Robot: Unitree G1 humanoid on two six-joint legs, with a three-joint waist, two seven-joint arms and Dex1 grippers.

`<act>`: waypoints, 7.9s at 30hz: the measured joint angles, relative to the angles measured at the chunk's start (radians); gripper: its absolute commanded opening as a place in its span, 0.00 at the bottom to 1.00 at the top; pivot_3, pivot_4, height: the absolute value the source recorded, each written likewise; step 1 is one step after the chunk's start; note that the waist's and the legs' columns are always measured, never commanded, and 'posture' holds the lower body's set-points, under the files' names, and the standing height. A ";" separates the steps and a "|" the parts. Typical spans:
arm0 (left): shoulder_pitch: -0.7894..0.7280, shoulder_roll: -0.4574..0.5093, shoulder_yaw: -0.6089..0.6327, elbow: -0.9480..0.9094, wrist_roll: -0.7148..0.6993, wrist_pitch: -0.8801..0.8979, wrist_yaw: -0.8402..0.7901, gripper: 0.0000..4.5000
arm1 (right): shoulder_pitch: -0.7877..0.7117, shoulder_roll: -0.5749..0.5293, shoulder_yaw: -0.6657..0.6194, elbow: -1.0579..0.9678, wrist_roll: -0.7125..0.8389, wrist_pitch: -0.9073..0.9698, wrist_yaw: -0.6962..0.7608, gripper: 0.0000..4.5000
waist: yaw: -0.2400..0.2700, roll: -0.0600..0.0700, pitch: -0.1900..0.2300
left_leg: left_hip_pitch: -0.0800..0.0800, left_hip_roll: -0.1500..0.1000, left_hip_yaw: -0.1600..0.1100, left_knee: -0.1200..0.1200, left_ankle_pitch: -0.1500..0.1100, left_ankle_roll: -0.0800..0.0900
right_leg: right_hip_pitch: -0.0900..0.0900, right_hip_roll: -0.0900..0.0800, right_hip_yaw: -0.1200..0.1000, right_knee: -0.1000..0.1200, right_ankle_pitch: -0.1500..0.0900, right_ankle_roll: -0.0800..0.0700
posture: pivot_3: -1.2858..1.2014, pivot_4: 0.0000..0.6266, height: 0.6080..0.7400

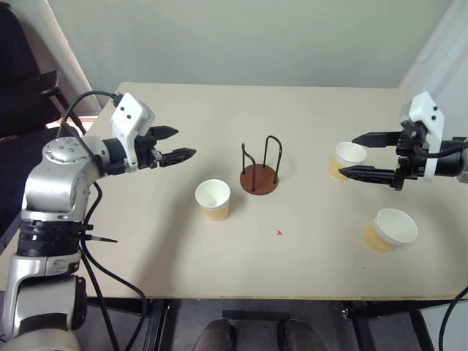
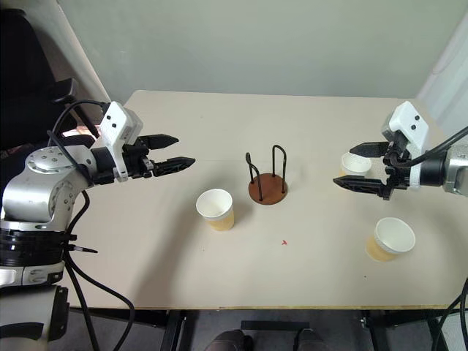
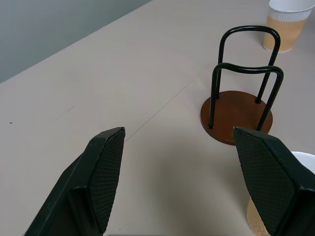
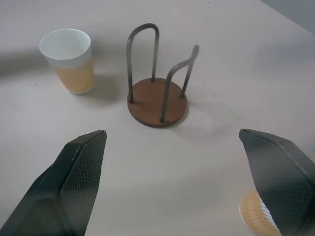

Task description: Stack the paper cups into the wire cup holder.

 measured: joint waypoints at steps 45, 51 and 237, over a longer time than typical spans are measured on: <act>-0.140 -0.315 -0.260 0.100 0.053 0.124 -0.017 0.83 | 0.057 -0.043 -0.202 -0.244 0.346 0.299 -0.162 1.00 | 0.008 -0.001 0.000 | 0.000 -0.001 0.001 -0.002 0.003 0.000 | 0.000 -0.001 0.000 0.000 0.000 0.003 | 0.52 0.24 1.00; -0.155 -0.347 -0.281 0.130 0.088 0.092 -0.003 0.83 | 0.063 -0.045 -0.202 -0.246 0.354 0.296 -0.176 1.00 | 0.006 -0.001 0.000 | 0.001 -0.001 0.002 -0.002 0.003 0.000 | 0.000 -0.001 0.000 0.000 0.000 0.003 | 0.52 0.24 1.00; -0.175 0.035 -0.290 -0.013 0.093 -0.215 -0.562 0.91 | -0.446 0.105 0.422 -0.067 -0.387 -0.149 0.390 0.81 | -0.014 0.001 0.000 | -0.009 0.000 -0.001 -0.007 0.007 0.000 | -0.013 -0.002 -0.002 0.001 0.001 -0.002 | 0.52 0.24 1.00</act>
